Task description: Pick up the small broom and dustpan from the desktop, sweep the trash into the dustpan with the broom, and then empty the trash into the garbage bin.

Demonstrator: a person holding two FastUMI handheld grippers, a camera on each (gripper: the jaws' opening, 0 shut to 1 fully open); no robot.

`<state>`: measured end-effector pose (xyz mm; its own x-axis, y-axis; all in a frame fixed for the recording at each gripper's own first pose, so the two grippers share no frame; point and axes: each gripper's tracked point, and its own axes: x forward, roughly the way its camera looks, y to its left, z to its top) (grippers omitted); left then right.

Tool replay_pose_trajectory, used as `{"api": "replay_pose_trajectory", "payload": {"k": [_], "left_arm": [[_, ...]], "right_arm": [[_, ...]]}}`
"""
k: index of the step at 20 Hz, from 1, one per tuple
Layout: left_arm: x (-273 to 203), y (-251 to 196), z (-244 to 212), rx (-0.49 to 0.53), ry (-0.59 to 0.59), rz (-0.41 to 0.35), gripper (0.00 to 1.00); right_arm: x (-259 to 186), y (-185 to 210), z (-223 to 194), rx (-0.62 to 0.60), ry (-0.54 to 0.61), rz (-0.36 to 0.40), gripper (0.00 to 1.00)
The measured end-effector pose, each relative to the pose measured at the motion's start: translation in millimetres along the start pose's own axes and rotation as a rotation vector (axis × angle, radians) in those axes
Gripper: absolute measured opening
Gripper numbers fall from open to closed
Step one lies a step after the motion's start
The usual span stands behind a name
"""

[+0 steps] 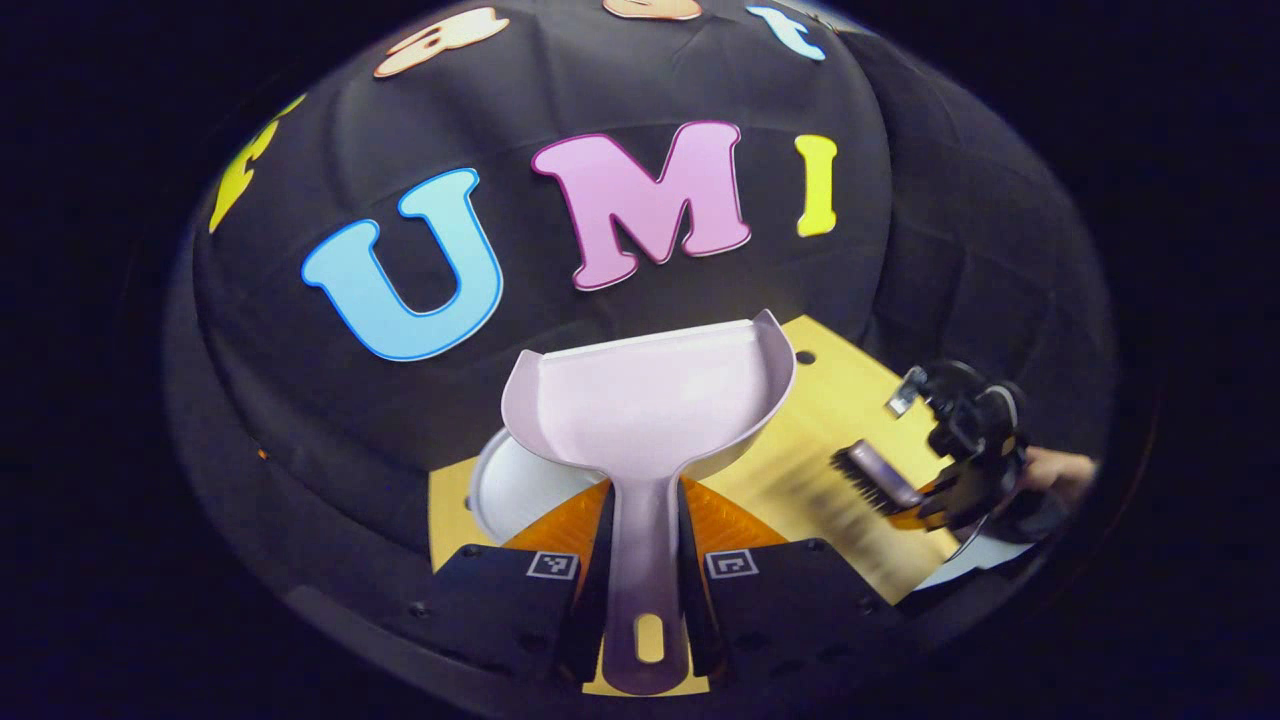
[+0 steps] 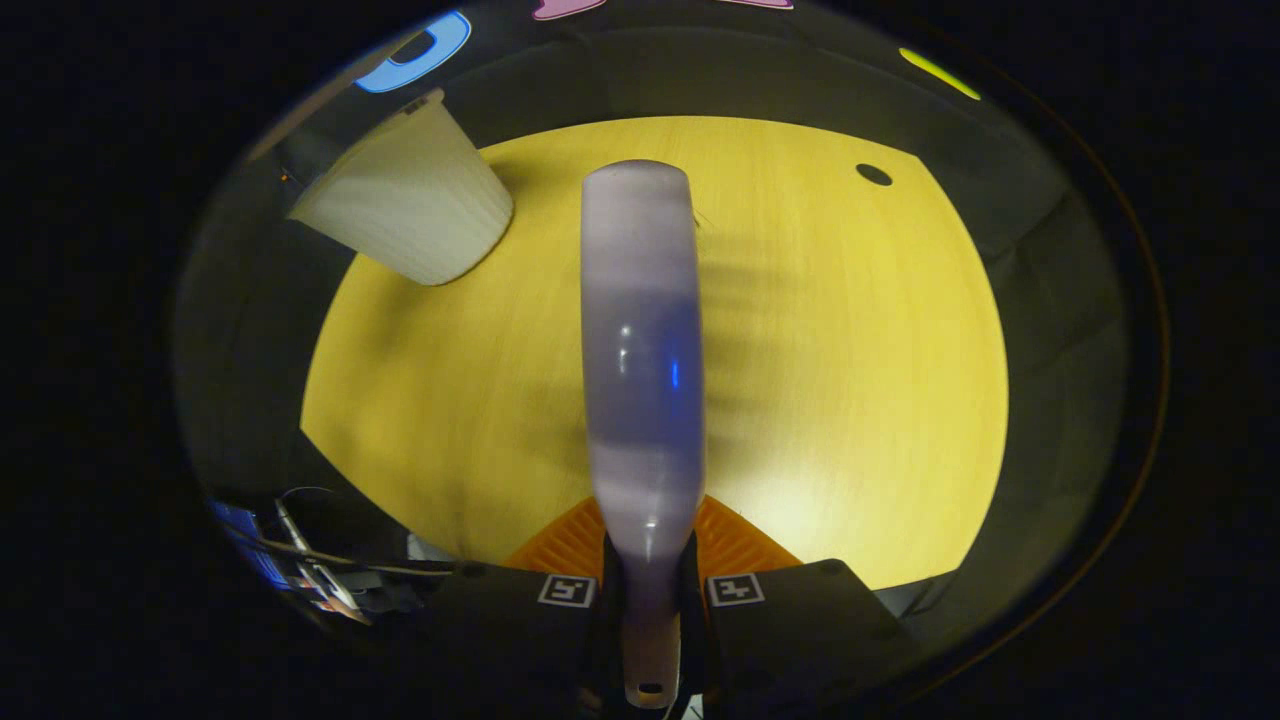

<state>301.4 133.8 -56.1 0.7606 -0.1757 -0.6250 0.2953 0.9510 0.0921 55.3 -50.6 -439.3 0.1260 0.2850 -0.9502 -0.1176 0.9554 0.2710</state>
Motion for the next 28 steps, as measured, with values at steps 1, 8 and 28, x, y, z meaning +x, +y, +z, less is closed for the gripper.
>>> {"api": "replay_pose_trajectory", "payload": {"k": [1, 8, 28], "left_arm": [[7, -26, -6, -0.065, -0.014, -0.054, 0.3], [58, -112, -91, -0.224, 0.083, -0.179, 0.3], [170, -131, -255, -0.235, 0.252, 0.154, 0.3]], "right_arm": [[0, -6, 2, 0.014, -0.008, -0.013, 0.27], [14, -20, -1, 0.071, -0.006, -0.011, 0.27], [87, -5, -37, 0.053, 0.177, -0.046, 0.26]]}}
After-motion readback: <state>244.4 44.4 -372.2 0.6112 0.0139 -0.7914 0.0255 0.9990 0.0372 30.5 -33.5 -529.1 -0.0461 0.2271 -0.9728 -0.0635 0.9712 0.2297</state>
